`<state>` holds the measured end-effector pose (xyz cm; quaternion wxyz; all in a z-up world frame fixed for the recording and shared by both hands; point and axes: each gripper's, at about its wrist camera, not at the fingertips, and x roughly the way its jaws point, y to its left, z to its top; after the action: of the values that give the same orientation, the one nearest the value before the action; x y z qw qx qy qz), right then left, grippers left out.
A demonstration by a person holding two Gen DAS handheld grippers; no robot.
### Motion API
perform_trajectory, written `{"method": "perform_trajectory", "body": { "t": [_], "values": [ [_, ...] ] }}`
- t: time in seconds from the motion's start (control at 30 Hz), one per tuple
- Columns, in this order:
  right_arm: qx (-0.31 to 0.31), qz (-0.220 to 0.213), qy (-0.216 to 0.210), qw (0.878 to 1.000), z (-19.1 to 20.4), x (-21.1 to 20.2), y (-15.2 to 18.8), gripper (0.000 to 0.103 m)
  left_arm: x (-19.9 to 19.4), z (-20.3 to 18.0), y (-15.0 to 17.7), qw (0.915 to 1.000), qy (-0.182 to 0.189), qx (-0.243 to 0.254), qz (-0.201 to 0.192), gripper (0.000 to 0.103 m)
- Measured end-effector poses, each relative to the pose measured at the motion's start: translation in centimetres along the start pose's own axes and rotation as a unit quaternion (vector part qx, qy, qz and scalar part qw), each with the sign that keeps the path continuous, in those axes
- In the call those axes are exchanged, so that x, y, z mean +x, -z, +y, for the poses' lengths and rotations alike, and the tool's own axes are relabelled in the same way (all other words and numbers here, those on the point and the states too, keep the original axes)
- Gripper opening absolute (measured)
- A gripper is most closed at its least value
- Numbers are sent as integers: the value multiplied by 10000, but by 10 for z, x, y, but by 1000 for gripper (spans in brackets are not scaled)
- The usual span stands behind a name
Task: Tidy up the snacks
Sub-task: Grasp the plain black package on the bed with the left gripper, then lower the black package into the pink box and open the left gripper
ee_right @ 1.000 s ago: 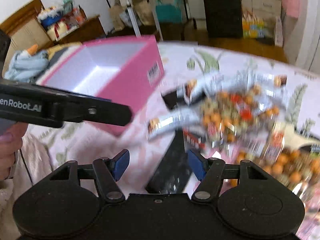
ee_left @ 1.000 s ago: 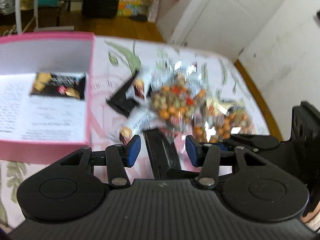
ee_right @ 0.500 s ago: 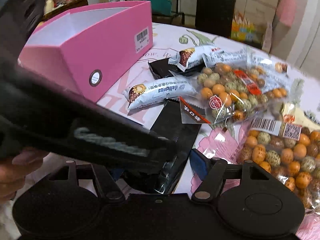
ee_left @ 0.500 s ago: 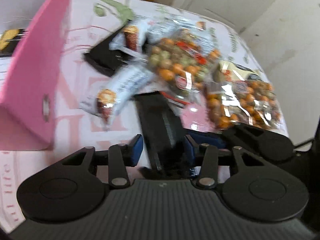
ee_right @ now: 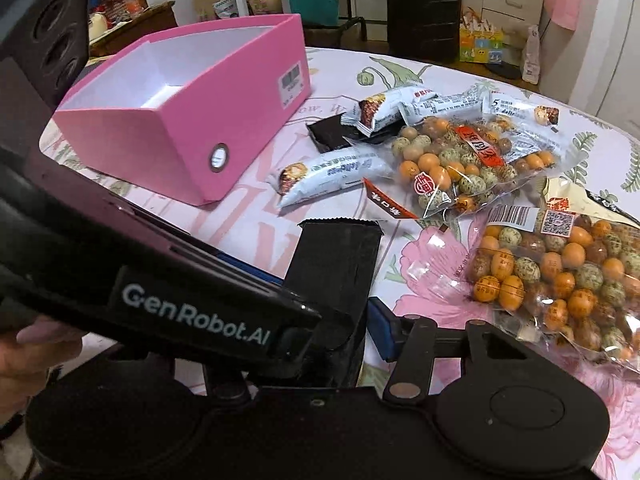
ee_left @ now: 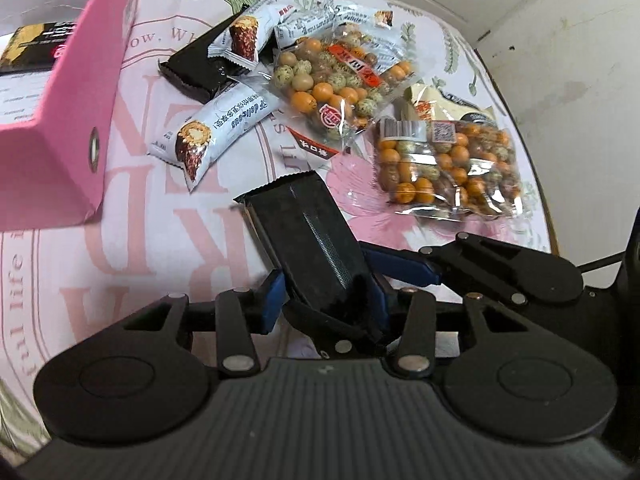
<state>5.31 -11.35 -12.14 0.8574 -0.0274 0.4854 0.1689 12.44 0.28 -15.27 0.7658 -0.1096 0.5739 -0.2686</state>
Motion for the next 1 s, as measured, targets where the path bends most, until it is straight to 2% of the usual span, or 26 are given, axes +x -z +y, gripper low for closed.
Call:
{"method": "perform_trajectory", "body": {
  "t": [0.17,0.47,0.7,0.83,1.0],
  "values": [
    [-158,62,-61,9998,14,-21,-4,59,-23,-2,9,9999,40,-134,-80,42],
    [-584,18,-337,9977,42,-40,-24,59,-73,2,23,9974,-159,-387,-585,42],
    [-1460,-288,-607,9870,69,-55,-71,59,-125,21,10,9915,-193,-695,-1081,45],
    [-1782,-548,-773,9794,84,-56,-100,58,-154,32,-4,9860,-404,-846,-1376,45],
    [-2168,-682,-987,9688,100,-30,-137,58,-167,61,-32,9799,-773,-1140,-1440,45]
  ]
}}
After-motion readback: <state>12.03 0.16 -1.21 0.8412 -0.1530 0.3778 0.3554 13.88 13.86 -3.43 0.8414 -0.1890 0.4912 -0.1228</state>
